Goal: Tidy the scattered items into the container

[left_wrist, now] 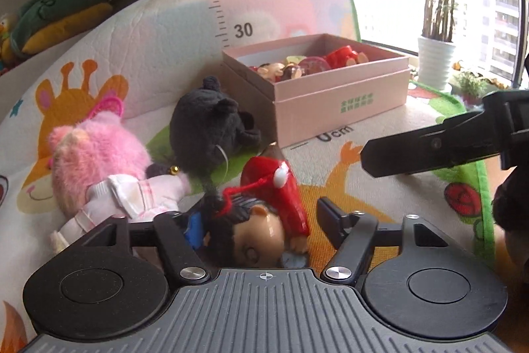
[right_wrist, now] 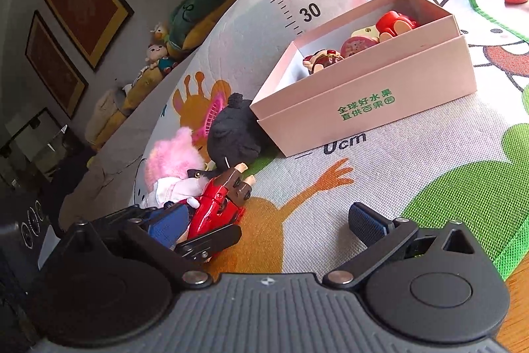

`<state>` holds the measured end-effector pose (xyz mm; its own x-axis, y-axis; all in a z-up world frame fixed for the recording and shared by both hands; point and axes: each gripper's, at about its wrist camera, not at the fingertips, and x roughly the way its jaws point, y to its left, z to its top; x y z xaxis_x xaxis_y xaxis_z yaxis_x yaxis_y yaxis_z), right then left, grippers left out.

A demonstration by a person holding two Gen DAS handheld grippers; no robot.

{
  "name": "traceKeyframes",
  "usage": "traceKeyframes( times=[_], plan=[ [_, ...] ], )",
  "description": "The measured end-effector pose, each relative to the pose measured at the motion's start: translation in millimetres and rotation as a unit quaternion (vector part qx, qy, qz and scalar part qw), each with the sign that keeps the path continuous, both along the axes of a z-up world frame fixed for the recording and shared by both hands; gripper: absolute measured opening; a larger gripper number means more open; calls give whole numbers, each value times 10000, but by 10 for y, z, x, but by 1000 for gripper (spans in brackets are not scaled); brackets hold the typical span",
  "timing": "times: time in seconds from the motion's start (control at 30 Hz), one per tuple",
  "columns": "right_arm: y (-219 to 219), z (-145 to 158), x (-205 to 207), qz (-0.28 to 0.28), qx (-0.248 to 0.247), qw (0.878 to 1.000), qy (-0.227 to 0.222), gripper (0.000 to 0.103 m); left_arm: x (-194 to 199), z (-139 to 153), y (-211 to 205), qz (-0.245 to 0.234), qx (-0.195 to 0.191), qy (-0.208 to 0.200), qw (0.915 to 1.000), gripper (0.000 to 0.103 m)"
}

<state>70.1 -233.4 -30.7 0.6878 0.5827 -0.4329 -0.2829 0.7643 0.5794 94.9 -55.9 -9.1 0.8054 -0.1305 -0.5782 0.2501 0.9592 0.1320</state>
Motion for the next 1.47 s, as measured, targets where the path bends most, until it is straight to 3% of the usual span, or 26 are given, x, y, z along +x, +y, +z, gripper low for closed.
traceKeyframes(
  times=[0.1,0.17,0.23,0.37,0.43,0.47,0.67,0.9,1.0,1.2,1.4,1.47],
  plan=[
    [50,29,-1,38,-223,9997,-28,103,-11,24,71,81,-74,35,9999,63],
    [180,150,-15,154,-869,9951,-456,103,-59,45,112,88,23,5,10000,61],
    [355,311,-18,317,-1658,9798,-1070,103,-124,60,172,78,90,26,9999,61],
    [781,651,236,681,-2801,9415,-1746,98,-228,78,307,181,103,60,9998,62],
    [1018,718,484,1018,-3179,9269,-1715,84,-255,90,372,252,28,70,9997,62],
    [1136,750,608,1184,-3366,9187,-1696,82,-263,90,401,277,-9,73,9996,62],
    [1675,540,1017,1832,-4410,8664,-1461,81,-277,74,519,328,-236,82,9991,64],
    [1951,292,1024,2020,-4983,8265,-1666,84,-288,76,558,270,-448,67,9986,66],
    [1964,303,937,1951,-5022,8218,-1852,73,-293,73,558,264,-473,63,9985,67],
    [1794,458,689,1911,-4678,8401,-1970,72,-320,70,554,253,-487,49,9985,66],
    [1277,667,295,1598,-4167,8735,-1945,71,-446,63,573,147,-487,141,9986,64],
    [1095,678,170,1542,-3975,8869,-1781,65,-479,79,588,124,-593,224,9979,63]
  ],
)
